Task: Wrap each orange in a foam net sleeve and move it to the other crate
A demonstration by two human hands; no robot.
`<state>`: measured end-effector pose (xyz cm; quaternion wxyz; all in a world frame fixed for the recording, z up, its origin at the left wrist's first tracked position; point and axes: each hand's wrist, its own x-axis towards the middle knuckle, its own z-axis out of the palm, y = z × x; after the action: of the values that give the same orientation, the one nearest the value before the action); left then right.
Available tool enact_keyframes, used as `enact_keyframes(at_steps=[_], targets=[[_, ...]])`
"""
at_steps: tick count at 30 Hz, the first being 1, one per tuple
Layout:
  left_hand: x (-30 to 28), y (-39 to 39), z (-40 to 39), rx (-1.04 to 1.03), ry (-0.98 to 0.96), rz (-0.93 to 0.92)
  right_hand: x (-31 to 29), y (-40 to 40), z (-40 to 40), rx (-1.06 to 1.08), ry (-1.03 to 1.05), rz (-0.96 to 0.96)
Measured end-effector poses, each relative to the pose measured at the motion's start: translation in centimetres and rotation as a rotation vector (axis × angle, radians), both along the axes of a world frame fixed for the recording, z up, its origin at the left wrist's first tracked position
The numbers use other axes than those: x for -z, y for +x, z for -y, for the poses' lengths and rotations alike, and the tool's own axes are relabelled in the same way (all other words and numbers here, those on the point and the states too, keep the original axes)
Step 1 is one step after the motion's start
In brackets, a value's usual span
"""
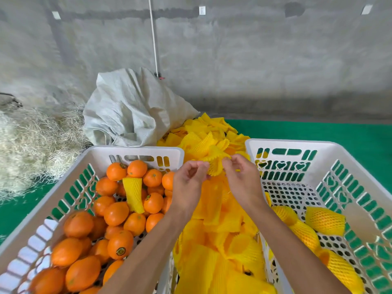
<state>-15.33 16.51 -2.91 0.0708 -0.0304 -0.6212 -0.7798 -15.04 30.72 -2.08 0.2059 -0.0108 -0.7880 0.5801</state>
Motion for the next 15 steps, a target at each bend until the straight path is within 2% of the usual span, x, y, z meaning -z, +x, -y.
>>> enact_keyframes(at_steps=[2,6,8,11,15], targets=[[0.3,-0.1,-0.1,-0.055,-0.042,-0.008,0.0,-0.3,-0.2,-0.044,-0.148,0.068],[0.7,-0.2,0.1,-0.14,-0.129,-0.026,-0.5,-0.6,-0.3,-0.246,-0.808,0.27],[0.7,-0.1,0.1,-0.126,-0.166,-0.036,-0.9,-0.5,-0.4,-0.28,-1.023,0.394],[0.9,-0.3,0.1,-0.063,-0.172,-0.024,-1.2,-0.5,-0.6,-0.24,-1.116,0.564],[0.5,-0.3,-0.1,0.103,-0.024,0.14,-1.4,-0.3,-0.8,-0.237,-0.995,0.633]])
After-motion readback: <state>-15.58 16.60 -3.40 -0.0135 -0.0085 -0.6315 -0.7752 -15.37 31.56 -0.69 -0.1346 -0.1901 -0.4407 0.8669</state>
